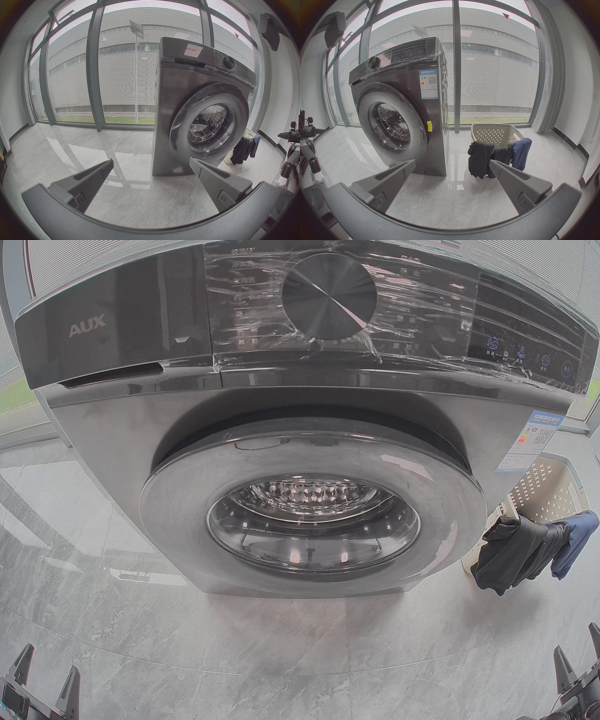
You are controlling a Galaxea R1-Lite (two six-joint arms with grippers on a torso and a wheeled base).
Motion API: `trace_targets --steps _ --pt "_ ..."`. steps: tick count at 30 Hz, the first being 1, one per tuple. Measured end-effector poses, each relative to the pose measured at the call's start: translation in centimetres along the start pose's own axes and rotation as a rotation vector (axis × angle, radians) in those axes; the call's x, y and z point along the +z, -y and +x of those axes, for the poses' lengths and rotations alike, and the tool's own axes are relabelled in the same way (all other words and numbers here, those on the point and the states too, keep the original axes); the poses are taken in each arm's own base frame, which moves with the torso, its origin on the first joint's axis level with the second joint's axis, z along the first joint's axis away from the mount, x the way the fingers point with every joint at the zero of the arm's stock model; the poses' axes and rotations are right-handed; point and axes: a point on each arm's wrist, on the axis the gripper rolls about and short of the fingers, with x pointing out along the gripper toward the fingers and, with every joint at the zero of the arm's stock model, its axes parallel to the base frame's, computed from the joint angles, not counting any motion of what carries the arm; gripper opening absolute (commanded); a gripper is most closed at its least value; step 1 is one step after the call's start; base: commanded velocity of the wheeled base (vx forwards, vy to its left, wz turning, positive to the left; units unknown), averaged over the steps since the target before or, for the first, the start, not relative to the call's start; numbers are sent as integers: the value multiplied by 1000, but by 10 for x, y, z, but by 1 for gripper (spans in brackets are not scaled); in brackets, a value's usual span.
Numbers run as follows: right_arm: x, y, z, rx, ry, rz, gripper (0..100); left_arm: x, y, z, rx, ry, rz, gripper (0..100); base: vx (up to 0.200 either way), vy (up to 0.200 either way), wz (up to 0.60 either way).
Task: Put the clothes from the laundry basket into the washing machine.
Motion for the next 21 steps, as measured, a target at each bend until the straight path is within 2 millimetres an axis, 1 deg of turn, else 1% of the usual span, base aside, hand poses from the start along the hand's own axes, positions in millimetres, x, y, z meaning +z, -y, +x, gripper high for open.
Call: trace_targets --steps 6,14,18,21 --pt "0 0 0 -1 0 1 100 0 0 0 0 0 0 100 0 -200 0" --pt "0 0 0 -8 0 8 100 0 0 0 0 0 0 100 0 0 0" --pt "4 0 0 -8 29 5 100 0 0 0 0 0 0 100 0 0 0" --pt "20 0 -5 -4 90 4 100 0 0 0 0 1 0 100 0 0 0"
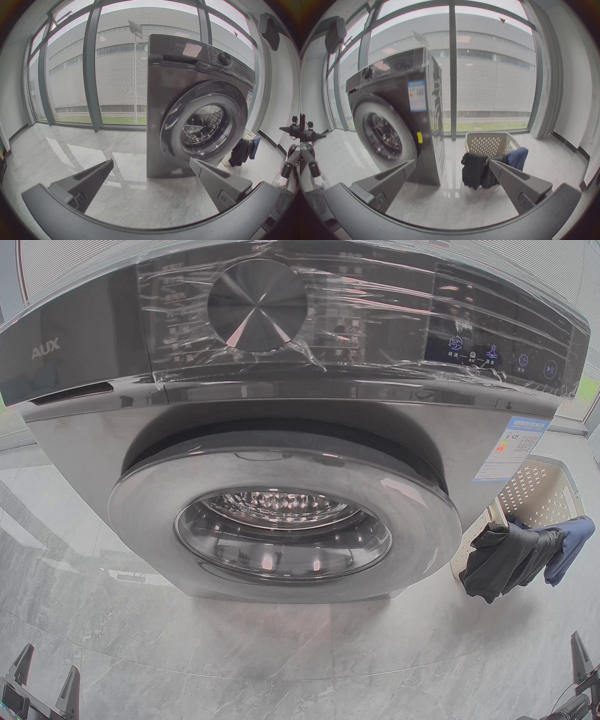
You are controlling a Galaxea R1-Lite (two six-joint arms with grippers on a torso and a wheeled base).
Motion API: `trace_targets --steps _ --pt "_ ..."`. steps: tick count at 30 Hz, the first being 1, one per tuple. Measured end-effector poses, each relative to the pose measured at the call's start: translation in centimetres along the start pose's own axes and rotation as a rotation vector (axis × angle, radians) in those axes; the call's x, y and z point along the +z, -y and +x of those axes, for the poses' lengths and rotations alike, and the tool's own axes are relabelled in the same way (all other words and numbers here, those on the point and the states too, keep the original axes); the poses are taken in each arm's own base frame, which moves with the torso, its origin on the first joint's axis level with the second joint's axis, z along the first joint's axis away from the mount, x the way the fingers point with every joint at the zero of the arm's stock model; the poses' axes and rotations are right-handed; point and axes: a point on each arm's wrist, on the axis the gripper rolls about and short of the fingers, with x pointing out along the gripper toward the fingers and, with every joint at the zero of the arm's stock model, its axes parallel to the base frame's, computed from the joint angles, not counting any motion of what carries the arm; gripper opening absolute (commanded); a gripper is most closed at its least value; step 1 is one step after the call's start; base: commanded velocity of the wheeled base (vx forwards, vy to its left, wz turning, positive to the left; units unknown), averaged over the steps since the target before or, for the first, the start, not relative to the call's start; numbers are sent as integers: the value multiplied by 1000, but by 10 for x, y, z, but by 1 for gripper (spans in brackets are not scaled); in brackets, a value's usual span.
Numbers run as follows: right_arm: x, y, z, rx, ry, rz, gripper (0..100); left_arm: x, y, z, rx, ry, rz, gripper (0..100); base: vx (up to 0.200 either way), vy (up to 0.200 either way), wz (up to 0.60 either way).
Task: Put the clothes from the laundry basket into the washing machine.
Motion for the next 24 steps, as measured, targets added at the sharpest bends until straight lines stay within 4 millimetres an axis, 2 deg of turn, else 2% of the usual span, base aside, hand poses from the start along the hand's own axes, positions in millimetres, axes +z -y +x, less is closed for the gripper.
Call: trace_targets --steps 4,9,17,24 --pt "23 0 -1 33 34 3 100 0 0 0 0 -1 0 100 0 0 0" --pt "37 0 18 104 -50 32 100 0 0 0 0 -1 0 100 0 0 0" --pt "51 -8 74 241 -193 103 100 0 0 0 0 -1 0 100 0 0 0" --pt "48 -33 125 373 -318 144 100 0 0 0 0 -1 0 100 0 0 0"
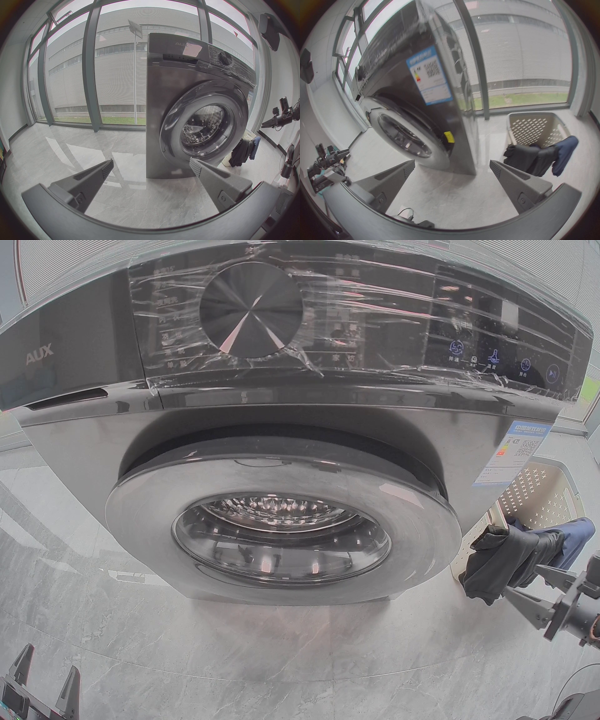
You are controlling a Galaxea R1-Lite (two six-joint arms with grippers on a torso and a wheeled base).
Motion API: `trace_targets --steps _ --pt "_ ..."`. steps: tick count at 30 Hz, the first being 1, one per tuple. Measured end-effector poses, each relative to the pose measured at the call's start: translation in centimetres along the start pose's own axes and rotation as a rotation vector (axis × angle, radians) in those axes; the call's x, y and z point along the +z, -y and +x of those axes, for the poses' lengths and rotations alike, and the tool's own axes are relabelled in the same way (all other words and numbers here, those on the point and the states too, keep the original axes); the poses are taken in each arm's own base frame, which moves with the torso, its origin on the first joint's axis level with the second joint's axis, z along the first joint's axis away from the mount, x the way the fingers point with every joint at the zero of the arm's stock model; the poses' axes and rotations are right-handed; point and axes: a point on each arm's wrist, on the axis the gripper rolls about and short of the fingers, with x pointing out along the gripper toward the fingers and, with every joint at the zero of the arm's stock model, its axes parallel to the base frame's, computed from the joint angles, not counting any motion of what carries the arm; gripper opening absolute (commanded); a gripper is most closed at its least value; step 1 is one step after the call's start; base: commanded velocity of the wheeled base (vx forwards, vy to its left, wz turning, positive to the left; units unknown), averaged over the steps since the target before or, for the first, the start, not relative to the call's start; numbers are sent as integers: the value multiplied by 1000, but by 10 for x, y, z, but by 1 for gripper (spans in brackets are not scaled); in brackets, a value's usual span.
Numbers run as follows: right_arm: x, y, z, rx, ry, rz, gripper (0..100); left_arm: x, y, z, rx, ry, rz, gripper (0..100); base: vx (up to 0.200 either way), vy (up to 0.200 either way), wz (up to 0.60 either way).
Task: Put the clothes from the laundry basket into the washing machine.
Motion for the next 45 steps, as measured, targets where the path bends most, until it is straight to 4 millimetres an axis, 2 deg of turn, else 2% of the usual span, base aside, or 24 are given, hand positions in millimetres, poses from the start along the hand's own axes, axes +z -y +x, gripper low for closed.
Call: trace_targets --steps 6,12,30,34,37,45 --pt "9 -17 42 66 -74 27 100 0 0 0 0 0 0 100 0 0 0" --pt "13 -34 68 110 -120 22 100 0 0 0 0 0 0 100 0 0 0" --pt "27 -54 114 162 -112 -28 100 0 0 0 -1 0 0 100 0 0 0" --pt "26 -58 120 186 -93 -32 100 0 0 0 -1 0 -1 100 0 0 0" --pt "16 -58 118 198 -124 -42 100 0 0 0 -1 0 -1 100 0 0 0" --pt "-6 -51 91 249 -193 -52 100 0 0 0 -3 0 1 100 -25 0 0"
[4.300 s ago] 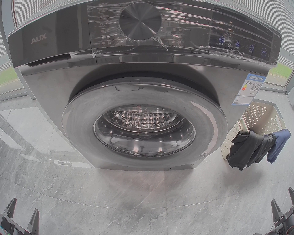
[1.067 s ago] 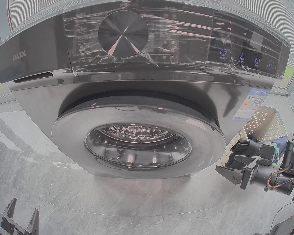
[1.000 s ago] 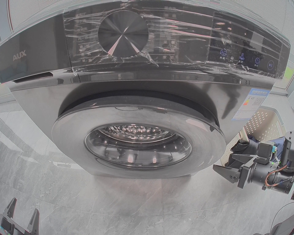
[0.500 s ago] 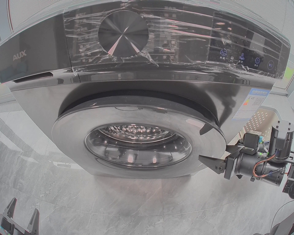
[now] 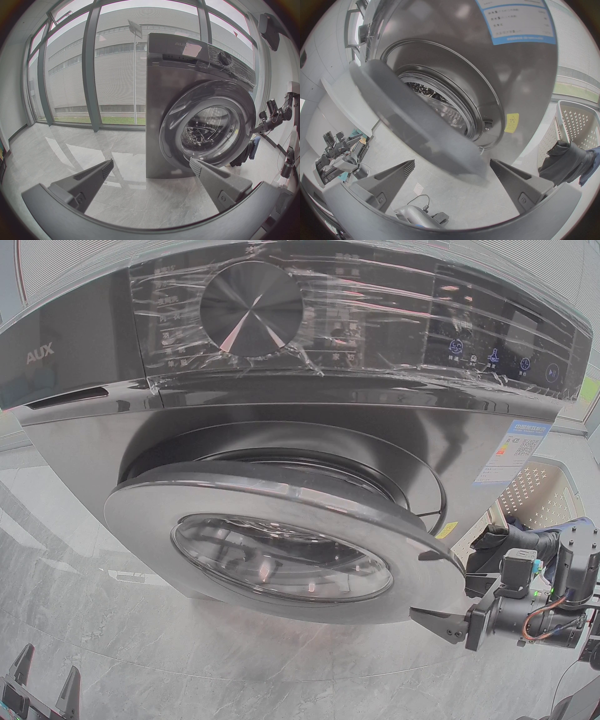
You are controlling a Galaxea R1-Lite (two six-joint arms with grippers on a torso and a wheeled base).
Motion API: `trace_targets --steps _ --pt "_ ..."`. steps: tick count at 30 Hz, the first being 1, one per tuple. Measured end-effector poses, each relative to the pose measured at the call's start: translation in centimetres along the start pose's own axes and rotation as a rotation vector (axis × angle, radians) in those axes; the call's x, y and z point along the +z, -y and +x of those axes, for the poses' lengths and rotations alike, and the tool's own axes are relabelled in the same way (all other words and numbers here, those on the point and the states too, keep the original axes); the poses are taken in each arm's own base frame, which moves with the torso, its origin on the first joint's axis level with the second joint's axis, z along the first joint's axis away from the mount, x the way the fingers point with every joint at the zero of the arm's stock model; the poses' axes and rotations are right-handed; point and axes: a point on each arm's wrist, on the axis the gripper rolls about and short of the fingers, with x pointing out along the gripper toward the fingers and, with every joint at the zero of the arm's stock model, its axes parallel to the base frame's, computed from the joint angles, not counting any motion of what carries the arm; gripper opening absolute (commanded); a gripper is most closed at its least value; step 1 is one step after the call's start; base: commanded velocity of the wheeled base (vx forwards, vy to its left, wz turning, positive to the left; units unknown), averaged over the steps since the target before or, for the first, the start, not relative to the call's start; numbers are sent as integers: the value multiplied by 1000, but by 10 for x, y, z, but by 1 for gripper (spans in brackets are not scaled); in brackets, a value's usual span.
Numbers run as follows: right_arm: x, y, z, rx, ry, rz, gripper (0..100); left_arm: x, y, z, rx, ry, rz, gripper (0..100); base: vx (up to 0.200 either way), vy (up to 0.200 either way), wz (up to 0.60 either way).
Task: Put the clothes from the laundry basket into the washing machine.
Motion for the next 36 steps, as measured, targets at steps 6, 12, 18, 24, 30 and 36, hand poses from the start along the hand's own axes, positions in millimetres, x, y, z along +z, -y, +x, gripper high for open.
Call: trace_targets --steps 6,12,18,24,30,36 --pt "7 2 -5 -6 40 -7 100 0 0 0 0 0 1 100 -167 0 0" --pt "17 4 5 -16 57 -16 100 0 0 0 -1 0 0 100 0 0 0" --pt "10 -3 8 13 26 -29 100 0 0 0 0 0 0 100 0 0 0" --pt "3 -5 1 30 8 -33 100 0 0 0 0 0 1 100 0 0 0" --pt "10 -4 5 21 30 -31 100 0 0 0 -1 0 1 100 -133 0 0" --pt "12 -4 13 18 26 -29 100 0 0 0 -1 0 1 100 -67 0 0"
